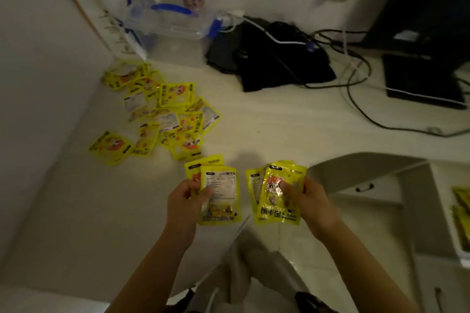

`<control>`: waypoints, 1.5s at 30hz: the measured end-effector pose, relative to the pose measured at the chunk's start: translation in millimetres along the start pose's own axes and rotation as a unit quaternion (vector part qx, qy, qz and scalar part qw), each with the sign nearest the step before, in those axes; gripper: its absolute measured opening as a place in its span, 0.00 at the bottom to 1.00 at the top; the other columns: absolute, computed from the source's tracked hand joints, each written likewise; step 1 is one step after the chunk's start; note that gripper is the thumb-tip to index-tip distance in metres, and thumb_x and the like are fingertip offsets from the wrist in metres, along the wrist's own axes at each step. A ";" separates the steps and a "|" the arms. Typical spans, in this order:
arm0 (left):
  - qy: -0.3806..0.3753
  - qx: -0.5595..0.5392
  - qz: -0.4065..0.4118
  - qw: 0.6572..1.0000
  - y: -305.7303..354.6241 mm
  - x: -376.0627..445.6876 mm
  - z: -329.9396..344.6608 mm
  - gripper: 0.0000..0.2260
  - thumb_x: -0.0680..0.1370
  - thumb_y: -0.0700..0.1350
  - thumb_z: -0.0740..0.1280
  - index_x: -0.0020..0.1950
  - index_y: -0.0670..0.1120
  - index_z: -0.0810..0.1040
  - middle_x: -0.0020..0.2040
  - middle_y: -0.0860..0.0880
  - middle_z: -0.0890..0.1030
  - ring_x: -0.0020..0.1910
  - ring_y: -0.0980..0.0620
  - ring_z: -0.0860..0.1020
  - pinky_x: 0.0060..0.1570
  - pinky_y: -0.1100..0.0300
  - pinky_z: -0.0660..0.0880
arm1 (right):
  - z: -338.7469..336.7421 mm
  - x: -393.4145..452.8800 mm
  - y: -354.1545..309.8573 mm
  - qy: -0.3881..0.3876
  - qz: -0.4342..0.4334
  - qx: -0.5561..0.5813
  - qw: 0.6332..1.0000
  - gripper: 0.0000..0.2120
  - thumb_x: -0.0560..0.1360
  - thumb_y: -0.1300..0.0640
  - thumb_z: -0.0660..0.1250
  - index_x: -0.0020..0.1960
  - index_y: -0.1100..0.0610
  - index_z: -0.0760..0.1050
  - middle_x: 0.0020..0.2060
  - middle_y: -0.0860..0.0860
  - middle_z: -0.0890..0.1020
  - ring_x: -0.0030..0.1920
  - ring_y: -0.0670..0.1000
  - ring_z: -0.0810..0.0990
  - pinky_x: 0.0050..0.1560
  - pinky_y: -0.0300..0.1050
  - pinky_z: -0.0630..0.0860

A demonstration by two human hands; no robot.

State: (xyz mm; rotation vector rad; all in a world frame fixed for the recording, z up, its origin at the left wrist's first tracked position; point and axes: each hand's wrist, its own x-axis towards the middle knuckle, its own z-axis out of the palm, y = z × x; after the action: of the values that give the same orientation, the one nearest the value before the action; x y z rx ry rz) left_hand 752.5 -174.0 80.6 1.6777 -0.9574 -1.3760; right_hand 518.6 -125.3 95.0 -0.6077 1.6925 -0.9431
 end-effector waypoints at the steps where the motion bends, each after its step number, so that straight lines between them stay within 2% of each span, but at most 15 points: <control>1: -0.018 0.008 0.006 1.000 -0.9 -4.8 9.5 0.09 0.71 0.34 0.71 0.42 0.31 0.73 0.41 0.45 0.81 0.39 0.49 0.77 0.41 0.51 0.75 | -9.9 -6.8 5.0 0.016 0.001 0.016 1.000 0.05 0.76 0.60 0.67 0.50 0.59 0.80 0.41 0.55 0.85 0.39 0.52 0.83 0.46 0.51 0.81; 4: -0.078 0.020 -0.006 0.997 -6.2 -18.8 38.5 0.05 0.72 0.34 0.71 0.43 0.36 0.76 0.45 0.46 0.83 0.43 0.46 0.80 0.47 0.45 0.78 | -41.6 -28.9 22.3 0.065 0.003 0.054 0.996 0.03 0.76 0.61 0.67 0.47 0.57 0.80 0.38 0.54 0.84 0.35 0.51 0.81 0.42 0.49 0.79; 8: -0.146 0.029 -0.026 0.989 -13.4 -46.1 84.5 0.07 0.72 0.34 0.71 0.39 0.45 0.78 0.43 0.43 0.83 0.42 0.43 0.81 0.46 0.40 0.78 | -92.4 -61.7 53.0 0.126 0.014 0.094 0.987 0.03 0.75 0.61 0.67 0.46 0.59 0.80 0.38 0.56 0.84 0.35 0.53 0.80 0.42 0.51 0.79; 12: -0.199 0.044 -0.029 0.979 -21.2 -91.7 136.9 0.04 0.73 0.35 0.71 0.44 0.41 0.77 0.42 0.44 0.83 0.41 0.44 0.81 0.44 0.45 0.79 | -149.7 -100.1 90.7 0.178 0.017 0.149 0.972 0.03 0.75 0.61 0.67 0.47 0.59 0.80 0.39 0.57 0.85 0.37 0.54 0.83 0.42 0.51 0.80; 16: -0.229 0.044 -0.045 0.971 -39.6 -150.5 186.7 0.07 0.73 0.34 0.70 0.41 0.44 0.75 0.42 0.47 0.84 0.40 0.48 0.82 0.42 0.52 0.79 | -210.0 -140.0 130.5 0.213 0.028 0.183 0.959 0.04 0.75 0.61 0.67 0.48 0.60 0.79 0.40 0.57 0.85 0.38 0.55 0.83 0.43 0.52 0.81; 19: -0.249 0.054 -0.058 0.965 -57.2 -195.8 221.2 0.07 0.73 0.34 0.70 0.41 0.44 0.74 0.42 0.46 0.83 0.41 0.48 0.81 0.42 0.52 0.79 | -253.5 -171.6 152.9 0.238 0.028 0.202 0.950 0.03 0.76 0.62 0.67 0.45 0.58 0.79 0.36 0.53 0.85 0.34 0.50 0.83 0.38 0.47 0.81; 23: -0.271 0.063 -0.073 0.958 -77.3 -246.6 269.7 0.08 0.73 0.34 0.70 0.41 0.45 0.74 0.45 0.44 0.83 0.43 0.46 0.81 0.47 0.47 0.78 | -312.0 -203.4 183.3 0.279 0.047 0.218 0.934 0.03 0.75 0.60 0.68 0.47 0.59 0.78 0.39 0.56 0.84 0.37 0.54 0.83 0.41 0.52 0.81; 26: -0.279 0.076 -0.073 0.954 -82.5 -270.9 301.9 0.09 0.72 0.34 0.71 0.40 0.45 0.73 0.44 0.45 0.83 0.42 0.46 0.81 0.46 0.48 0.79 | -345.4 -216.9 197.9 0.306 0.054 0.224 0.924 0.02 0.75 0.60 0.68 0.46 0.58 0.78 0.40 0.57 0.84 0.38 0.56 0.82 0.44 0.55 0.80; 31: -0.295 0.103 -0.046 0.949 -80.1 -286.2 355.6 0.10 0.72 0.34 0.71 0.39 0.46 0.73 0.41 0.47 0.82 0.40 0.48 0.81 0.44 0.49 0.79 | -389.2 -220.1 208.0 0.333 0.068 0.239 0.910 0.05 0.75 0.58 0.69 0.47 0.59 0.78 0.38 0.55 0.84 0.35 0.53 0.81 0.40 0.49 0.79; 34: -0.305 0.103 -0.035 0.946 -80.5 -287.9 389.2 0.11 0.72 0.33 0.71 0.40 0.48 0.73 0.42 0.48 0.83 0.40 0.48 0.81 0.42 0.50 0.80 | -413.7 -213.3 207.0 0.339 0.069 0.259 0.902 0.06 0.75 0.59 0.68 0.50 0.60 0.77 0.40 0.56 0.84 0.37 0.54 0.82 0.41 0.50 0.80; 41: -0.333 0.095 -0.037 0.937 -73.3 -274.9 477.3 0.17 0.71 0.32 0.72 0.47 0.51 0.72 0.48 0.45 0.82 0.46 0.45 0.82 0.44 0.46 0.80 | -481.9 -171.7 192.7 0.357 0.071 0.265 0.893 0.10 0.74 0.61 0.69 0.55 0.58 0.74 0.44 0.57 0.84 0.39 0.56 0.83 0.39 0.52 0.82; 45: -0.332 0.101 -0.054 0.936 -62.8 -262.0 524.6 0.24 0.70 0.33 0.72 0.57 0.55 0.69 0.47 0.47 0.83 0.43 0.48 0.83 0.40 0.49 0.81 | -524.6 -136.6 182.2 0.356 0.077 0.257 0.895 0.12 0.74 0.60 0.69 0.57 0.59 0.74 0.45 0.57 0.84 0.42 0.58 0.85 0.41 0.54 0.82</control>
State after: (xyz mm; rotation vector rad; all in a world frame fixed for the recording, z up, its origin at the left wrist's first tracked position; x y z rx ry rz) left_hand 203.5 40.6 62.3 1.4322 -1.4329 -2.0425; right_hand 74.6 235.2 88.2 0.2694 1.9484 -1.5408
